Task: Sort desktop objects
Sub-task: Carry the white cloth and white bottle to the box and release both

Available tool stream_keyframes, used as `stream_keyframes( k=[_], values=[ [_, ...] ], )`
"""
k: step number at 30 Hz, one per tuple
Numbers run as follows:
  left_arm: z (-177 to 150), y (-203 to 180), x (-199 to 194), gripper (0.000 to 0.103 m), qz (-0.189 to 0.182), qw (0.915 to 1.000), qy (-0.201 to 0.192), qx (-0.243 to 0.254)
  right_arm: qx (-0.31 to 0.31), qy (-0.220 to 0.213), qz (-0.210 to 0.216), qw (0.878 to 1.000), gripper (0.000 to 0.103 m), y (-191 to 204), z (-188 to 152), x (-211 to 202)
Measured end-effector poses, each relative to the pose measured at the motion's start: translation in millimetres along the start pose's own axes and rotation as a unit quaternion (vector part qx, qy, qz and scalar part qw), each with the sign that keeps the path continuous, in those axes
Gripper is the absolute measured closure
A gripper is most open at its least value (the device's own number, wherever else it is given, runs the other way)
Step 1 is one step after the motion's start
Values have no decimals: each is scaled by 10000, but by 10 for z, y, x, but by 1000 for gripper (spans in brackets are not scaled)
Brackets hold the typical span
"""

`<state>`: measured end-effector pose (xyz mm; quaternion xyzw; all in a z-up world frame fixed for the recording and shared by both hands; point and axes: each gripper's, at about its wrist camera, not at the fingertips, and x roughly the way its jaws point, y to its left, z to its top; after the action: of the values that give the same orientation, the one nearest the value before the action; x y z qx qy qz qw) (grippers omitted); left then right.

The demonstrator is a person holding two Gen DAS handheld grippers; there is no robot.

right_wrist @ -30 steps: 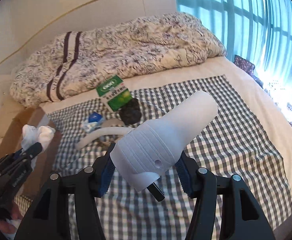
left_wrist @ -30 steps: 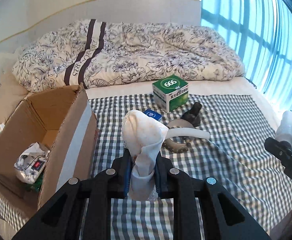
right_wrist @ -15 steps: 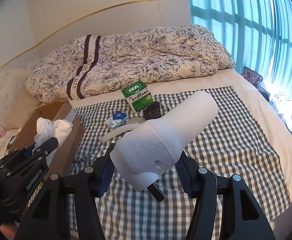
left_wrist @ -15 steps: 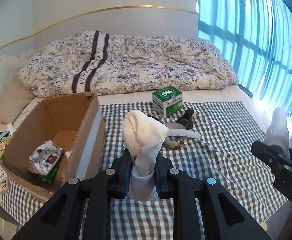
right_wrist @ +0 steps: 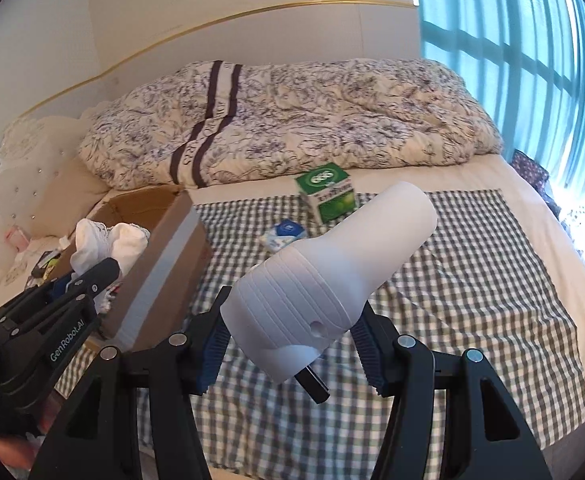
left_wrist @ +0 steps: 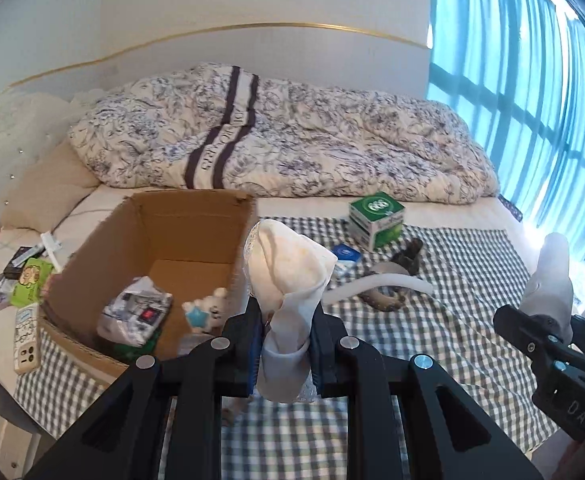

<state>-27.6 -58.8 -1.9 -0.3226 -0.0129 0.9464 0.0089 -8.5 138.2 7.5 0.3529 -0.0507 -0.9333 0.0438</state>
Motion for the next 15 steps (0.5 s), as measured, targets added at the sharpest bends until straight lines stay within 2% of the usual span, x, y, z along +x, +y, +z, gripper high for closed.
stream_keyframes(
  k=[15],
  values=[
    [44, 912, 24, 84, 505, 9974, 26, -517, -730, 124, 438, 9963, 47, 944, 83, 216]
  ],
)
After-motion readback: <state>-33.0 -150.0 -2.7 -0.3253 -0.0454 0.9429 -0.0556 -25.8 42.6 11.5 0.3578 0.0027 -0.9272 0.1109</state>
